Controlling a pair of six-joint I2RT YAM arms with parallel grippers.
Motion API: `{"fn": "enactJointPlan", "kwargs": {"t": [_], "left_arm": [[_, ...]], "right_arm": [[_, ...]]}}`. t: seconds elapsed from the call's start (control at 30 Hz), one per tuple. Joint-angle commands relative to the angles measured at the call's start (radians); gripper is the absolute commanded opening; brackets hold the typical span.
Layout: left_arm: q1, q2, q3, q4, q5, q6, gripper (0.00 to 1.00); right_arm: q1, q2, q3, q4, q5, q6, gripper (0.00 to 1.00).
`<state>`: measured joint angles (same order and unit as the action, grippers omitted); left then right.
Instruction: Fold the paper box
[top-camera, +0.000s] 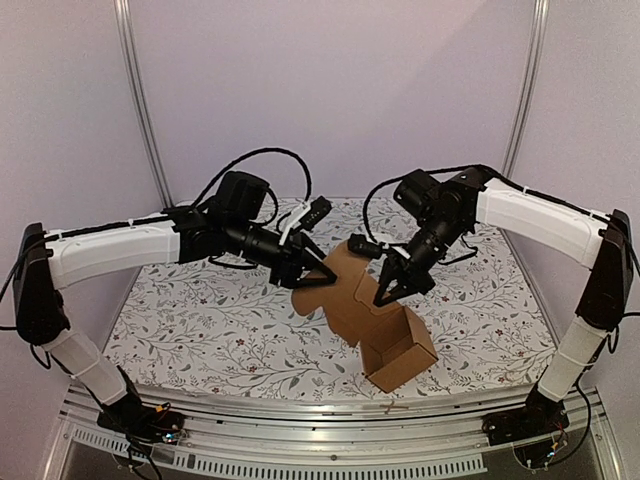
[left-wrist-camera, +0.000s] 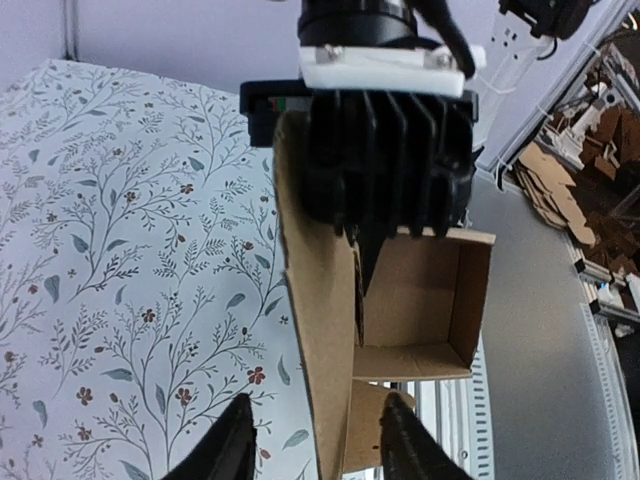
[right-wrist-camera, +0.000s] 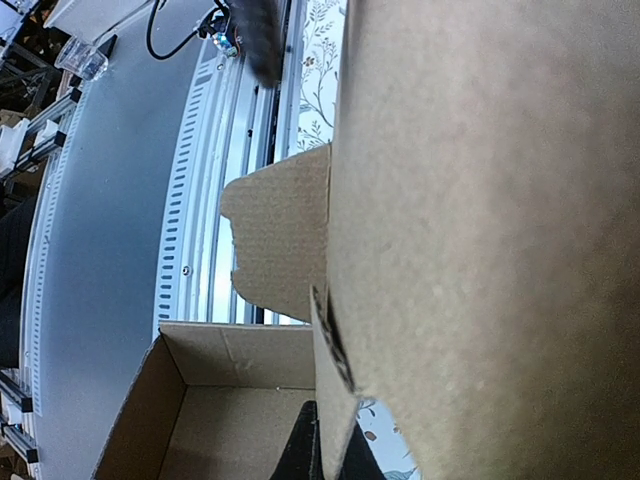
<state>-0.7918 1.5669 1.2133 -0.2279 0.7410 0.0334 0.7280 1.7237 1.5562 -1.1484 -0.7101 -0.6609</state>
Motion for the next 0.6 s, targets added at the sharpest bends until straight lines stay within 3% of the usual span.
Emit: {"fn": "enactJointPlan", "kwargs": {"t": [0.0,0.1,0.17,0.23,0.4,0.57], "left_arm": [[-0.004,0.055,0.033,-0.074,0.051,0.011,0.34],[-0.004,0.069,0.030,-0.048,0.068,-0.003,0.14],[-0.006,0.066,0.020,-0.031,0.054,0.000,0.08],[-0.006,0.057,0.000,-0.011,0.039,0.007,0.06],[-0.009,0.040,-0.024,0.007,0.032,0.037,0.05],[-0.010,0.035,-0.026,-0.011,0.016,0.072,0.05]], "right_arm": [[0.001,-0.048,0.010,-0.016,0.033,-0.002,0.03],[0.001,-0.057,-0.008,-0.008,0.037,-0.003,0.05],[0.001,-0.063,-0.006,-0.008,0.046,0.002,0.18],[-0.010,-0.075,0.022,-0.037,0.049,0.020,0.30],[-0.149,-0.116,0.159,-0.076,-0.087,0.022,0.49],[-0.201,-0.070,0.219,0.023,-0.068,0.137,0.50]]}}
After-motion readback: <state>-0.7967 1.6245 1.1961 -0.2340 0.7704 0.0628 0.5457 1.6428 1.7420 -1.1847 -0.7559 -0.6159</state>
